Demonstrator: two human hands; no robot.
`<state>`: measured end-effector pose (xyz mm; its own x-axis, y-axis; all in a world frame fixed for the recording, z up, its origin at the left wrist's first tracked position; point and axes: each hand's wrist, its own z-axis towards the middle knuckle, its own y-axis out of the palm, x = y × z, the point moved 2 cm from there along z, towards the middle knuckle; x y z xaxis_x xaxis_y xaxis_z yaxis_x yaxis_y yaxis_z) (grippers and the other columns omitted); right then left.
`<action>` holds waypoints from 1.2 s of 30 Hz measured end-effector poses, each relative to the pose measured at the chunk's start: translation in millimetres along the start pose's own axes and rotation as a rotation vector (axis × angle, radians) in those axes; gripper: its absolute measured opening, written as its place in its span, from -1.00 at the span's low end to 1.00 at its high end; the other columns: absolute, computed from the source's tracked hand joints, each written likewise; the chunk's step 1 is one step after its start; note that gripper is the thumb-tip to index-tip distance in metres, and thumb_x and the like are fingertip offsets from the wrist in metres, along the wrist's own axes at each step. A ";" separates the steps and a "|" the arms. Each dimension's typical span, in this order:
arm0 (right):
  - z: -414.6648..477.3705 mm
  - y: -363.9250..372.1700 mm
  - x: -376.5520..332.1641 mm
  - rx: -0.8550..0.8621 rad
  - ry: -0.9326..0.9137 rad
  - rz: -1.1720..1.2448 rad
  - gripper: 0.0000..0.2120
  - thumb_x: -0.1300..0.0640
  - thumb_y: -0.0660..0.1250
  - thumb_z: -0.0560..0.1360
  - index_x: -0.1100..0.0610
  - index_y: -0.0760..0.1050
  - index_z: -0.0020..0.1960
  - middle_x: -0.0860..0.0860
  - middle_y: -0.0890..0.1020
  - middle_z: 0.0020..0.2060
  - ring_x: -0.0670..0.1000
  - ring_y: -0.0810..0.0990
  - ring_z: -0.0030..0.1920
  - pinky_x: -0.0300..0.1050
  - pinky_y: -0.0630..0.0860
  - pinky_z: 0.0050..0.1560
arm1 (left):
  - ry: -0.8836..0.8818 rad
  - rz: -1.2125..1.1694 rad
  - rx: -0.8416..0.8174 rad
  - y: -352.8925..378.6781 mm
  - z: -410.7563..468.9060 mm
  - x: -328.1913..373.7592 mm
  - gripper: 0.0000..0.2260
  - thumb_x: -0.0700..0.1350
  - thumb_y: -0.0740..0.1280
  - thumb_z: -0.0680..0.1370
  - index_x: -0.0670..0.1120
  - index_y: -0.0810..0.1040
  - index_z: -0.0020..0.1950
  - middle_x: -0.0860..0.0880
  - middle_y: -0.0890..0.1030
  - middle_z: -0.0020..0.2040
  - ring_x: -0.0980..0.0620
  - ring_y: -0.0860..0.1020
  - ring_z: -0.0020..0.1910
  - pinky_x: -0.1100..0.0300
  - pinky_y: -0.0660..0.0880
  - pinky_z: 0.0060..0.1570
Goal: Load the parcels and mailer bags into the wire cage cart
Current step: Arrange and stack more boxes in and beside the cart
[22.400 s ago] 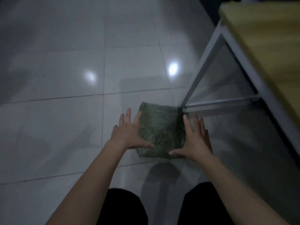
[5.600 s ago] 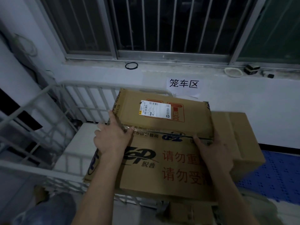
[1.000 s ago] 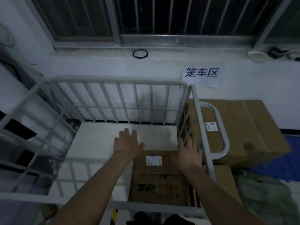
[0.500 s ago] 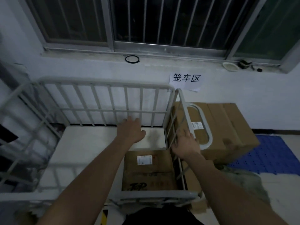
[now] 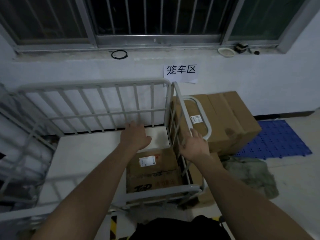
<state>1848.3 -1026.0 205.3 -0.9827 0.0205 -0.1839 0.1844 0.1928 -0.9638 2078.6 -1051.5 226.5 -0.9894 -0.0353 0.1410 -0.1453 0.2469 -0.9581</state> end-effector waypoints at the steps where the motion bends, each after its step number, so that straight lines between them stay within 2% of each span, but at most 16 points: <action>1: -0.7 -0.2 9.6 0.008 0.004 0.010 -0.44 -0.05 0.27 0.54 0.05 0.25 0.49 0.11 0.26 0.48 0.16 0.28 0.45 0.15 0.36 0.36 | 0.005 0.005 -0.009 2.5 0.7 10.0 -0.44 0.19 0.24 0.58 -0.15 0.34 0.44 -0.22 0.33 0.41 -0.21 0.30 0.38 -0.04 0.44 0.16; 4: -2.9 -4.0 43.9 -0.001 0.013 0.036 -0.38 -0.06 0.26 0.54 0.01 0.17 0.55 0.11 0.26 0.48 0.16 0.28 0.45 0.14 0.36 0.36 | 0.013 0.003 -0.036 12.5 1.7 44.3 -0.44 0.18 0.22 0.59 -0.13 0.31 0.48 -0.22 0.31 0.44 -0.22 0.32 0.38 -0.05 0.45 0.20; 8: -0.7 -18.2 107.0 -0.003 0.002 0.072 -0.40 -0.05 0.26 0.56 -0.02 0.17 0.55 0.06 0.20 0.53 0.15 0.26 0.47 0.15 0.34 0.39 | 0.032 -0.077 -0.088 26.7 2.8 90.8 -0.47 0.15 0.22 0.62 -0.12 0.32 0.49 -0.18 0.40 0.38 -0.14 0.43 0.30 -0.03 0.48 0.19; 11: 5.0 -32.6 165.5 -0.011 0.014 0.125 -0.39 0.00 0.25 0.54 -0.02 0.17 0.56 0.04 0.21 0.53 0.15 0.28 0.46 0.15 0.35 0.40 | 0.013 -0.047 -0.094 31.7 0.8 129.5 -0.44 0.16 0.22 0.62 -0.13 0.28 0.52 -0.19 0.38 0.41 -0.14 0.43 0.33 0.01 0.47 0.20; 16: 5.7 -52.6 253.5 -0.011 0.020 0.157 -0.39 0.04 0.22 0.54 0.02 0.15 0.56 0.05 0.16 0.56 0.15 0.18 0.52 0.15 0.28 0.41 | -0.047 -0.045 -0.086 39.4 -8.8 213.4 -0.39 0.21 0.21 0.59 -0.08 0.25 0.55 -0.18 0.35 0.43 -0.15 0.42 0.33 0.01 0.48 0.17; 19: 1.1 -58.6 295.6 -0.013 0.011 0.166 -0.47 0.05 0.21 0.54 0.02 0.26 0.50 0.05 0.16 0.55 0.15 0.19 0.51 0.16 0.32 0.37 | -0.058 -0.044 -0.116 44.5 -16.6 260.2 -0.41 0.19 0.21 0.60 -0.10 0.26 0.53 -0.20 0.36 0.40 -0.18 0.43 0.30 0.05 0.45 0.02; 21: -1.6 -59.5 319.2 -0.016 0.004 0.153 -0.44 0.05 0.22 0.54 -0.02 0.24 0.52 0.02 0.14 0.56 0.13 0.17 0.52 0.16 0.31 0.38 | -0.074 -0.040 -0.106 47.7 -19.7 282.5 -0.43 0.20 0.21 0.60 -0.09 0.29 0.50 -0.19 0.38 0.35 -0.18 0.45 0.26 0.05 0.43 -0.01; 24: -4.6 -54.7 343.5 -0.031 0.017 0.137 -0.40 0.04 0.25 0.53 -0.04 0.19 0.54 0.03 0.09 0.57 0.14 0.12 0.55 0.19 0.30 0.40 | -0.107 -0.048 -0.114 56.4 -25.6 303.1 -0.44 0.21 0.21 0.60 -0.08 0.29 0.49 -0.19 0.38 0.34 -0.17 0.45 0.27 0.04 0.45 0.04; 28: -10.1 -45.5 357.4 -0.026 0.040 0.098 -0.50 -0.01 0.28 0.52 -0.03 0.31 0.44 0.06 0.01 0.59 0.16 0.03 0.57 0.25 0.31 0.41 | -0.139 -0.049 -0.143 66.1 -32.0 316.1 -0.48 0.17 0.21 0.60 -0.08 0.33 0.46 -0.21 0.40 0.31 -0.21 0.45 0.26 -0.02 0.49 0.12; 33: -15.8 -29.5 365.2 -0.052 0.052 0.079 -0.47 -0.06 0.26 0.53 -0.04 0.23 0.46 0.05 0.02 0.59 0.16 0.03 0.57 0.25 0.30 0.38 | -0.132 -0.048 -0.161 83.3 -32.6 324.1 -0.52 0.10 0.24 0.59 -0.10 0.33 0.44 -0.21 0.41 0.26 -0.22 0.47 0.20 -0.02 0.51 0.07; 36: -20.8 -12.4 369.1 -0.135 0.081 0.036 -0.38 -0.10 0.27 0.57 -0.02 0.14 0.55 0.06 0.00 0.60 0.16 0.01 0.58 0.22 0.30 0.40 | -0.113 -0.077 -0.168 100.1 -29.1 328.5 -0.54 0.09 0.25 0.58 -0.13 0.36 0.39 -0.19 0.42 0.21 -0.21 0.48 0.17 -0.03 0.52 0.05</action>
<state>1483.0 -1000.4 153.4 -0.9746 0.1081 -0.1960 0.2208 0.3209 -0.9210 1739.1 -1010.1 184.2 -0.9705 -0.1663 0.1746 -0.2280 0.3967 -0.8892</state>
